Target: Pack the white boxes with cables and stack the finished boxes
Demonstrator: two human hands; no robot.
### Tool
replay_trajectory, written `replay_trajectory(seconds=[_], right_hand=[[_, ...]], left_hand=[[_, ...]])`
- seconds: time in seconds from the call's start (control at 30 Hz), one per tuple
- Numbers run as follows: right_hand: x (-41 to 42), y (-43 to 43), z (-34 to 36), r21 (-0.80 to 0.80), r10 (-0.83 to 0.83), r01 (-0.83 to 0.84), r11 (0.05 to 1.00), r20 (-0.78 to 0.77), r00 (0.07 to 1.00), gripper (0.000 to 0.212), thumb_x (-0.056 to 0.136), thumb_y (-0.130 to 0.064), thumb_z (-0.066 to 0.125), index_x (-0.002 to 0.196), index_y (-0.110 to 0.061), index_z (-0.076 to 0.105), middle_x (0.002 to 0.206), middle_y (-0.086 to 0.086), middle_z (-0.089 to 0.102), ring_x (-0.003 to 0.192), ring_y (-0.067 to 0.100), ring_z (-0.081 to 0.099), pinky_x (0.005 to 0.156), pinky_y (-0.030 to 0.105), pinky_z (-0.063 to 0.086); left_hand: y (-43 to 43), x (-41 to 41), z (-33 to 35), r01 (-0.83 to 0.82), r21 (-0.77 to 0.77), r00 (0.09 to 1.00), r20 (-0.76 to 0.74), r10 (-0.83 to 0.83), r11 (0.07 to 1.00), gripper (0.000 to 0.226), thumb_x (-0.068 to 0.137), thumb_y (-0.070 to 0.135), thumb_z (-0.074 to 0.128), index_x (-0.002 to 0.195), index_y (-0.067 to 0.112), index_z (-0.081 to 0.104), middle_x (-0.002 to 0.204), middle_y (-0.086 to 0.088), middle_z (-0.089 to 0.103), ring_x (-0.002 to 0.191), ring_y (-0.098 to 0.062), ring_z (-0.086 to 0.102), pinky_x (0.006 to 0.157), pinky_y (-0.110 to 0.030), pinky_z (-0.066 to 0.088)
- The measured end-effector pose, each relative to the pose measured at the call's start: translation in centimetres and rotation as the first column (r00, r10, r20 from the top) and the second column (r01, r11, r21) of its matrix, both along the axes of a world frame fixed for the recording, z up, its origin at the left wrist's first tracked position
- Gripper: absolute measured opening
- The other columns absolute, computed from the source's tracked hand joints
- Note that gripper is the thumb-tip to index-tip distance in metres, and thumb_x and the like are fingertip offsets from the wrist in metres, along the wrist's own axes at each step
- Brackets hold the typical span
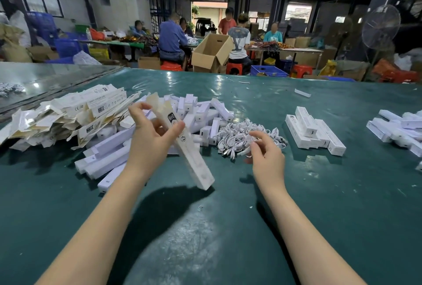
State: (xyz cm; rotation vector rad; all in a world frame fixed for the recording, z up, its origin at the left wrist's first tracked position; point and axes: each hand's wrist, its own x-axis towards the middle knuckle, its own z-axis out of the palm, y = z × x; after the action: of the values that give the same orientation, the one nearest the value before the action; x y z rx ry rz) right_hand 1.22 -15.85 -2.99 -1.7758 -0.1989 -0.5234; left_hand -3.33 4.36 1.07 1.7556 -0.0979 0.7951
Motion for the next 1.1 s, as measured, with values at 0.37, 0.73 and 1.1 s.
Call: replay_trajectory(seconds=[0.37, 0.73, 1.1], right_hand=[[-2.7, 3.2, 2.9, 0.530, 0.270, -0.272, 0.803, 0.084, 0.959, 0.029, 0.094, 0.004, 0.043, 0.089, -0.020, 0.057, 0.076, 0.009, 0.051, 0.063, 0.012, 0.063, 0.058, 0.022, 0.054], [-2.7, 1.2, 4.0, 0.339, -0.128, 0.013, 0.941, 0.320, 0.939, 0.029, 0.094, -0.003, 0.045, 0.092, -0.031, 0.051, 0.078, -0.008, 0.056, 0.064, 0.010, 0.064, 0.065, 0.022, 0.052], [-2.2, 0.7, 3.2, 0.079, -0.047, 0.031, 0.996, 0.213, 0.976, 0.022, 0.086, 0.001, 0.050, 0.086, -0.019, 0.057, 0.076, 0.007, 0.058, 0.069, 0.019, 0.050, 0.063, 0.027, 0.039]], left_hand=[[-3.0, -1.1, 0.2, 0.329, 0.260, 0.942, -0.152, -0.298, 0.908, 0.072, 0.087, 0.006, 0.057, 0.123, 0.053, 0.017, 0.106, 0.001, 0.065, 0.077, 0.001, 0.065, 0.070, -0.016, 0.051], [-4.2, -0.6, -2.2, 0.604, 0.173, 0.755, -0.438, -0.488, 0.778, 0.023, 0.088, 0.032, 0.050, 0.111, 0.028, 0.049, 0.079, 0.010, 0.065, 0.055, -0.013, 0.054, 0.056, -0.018, 0.043], [-4.1, -0.3, -2.5, 0.588, 0.022, 0.742, -0.411, -0.529, 0.808, 0.029, 0.083, 0.035, 0.051, 0.108, 0.022, 0.052, 0.080, 0.006, 0.068, 0.052, -0.012, 0.055, 0.047, -0.017, 0.042]])
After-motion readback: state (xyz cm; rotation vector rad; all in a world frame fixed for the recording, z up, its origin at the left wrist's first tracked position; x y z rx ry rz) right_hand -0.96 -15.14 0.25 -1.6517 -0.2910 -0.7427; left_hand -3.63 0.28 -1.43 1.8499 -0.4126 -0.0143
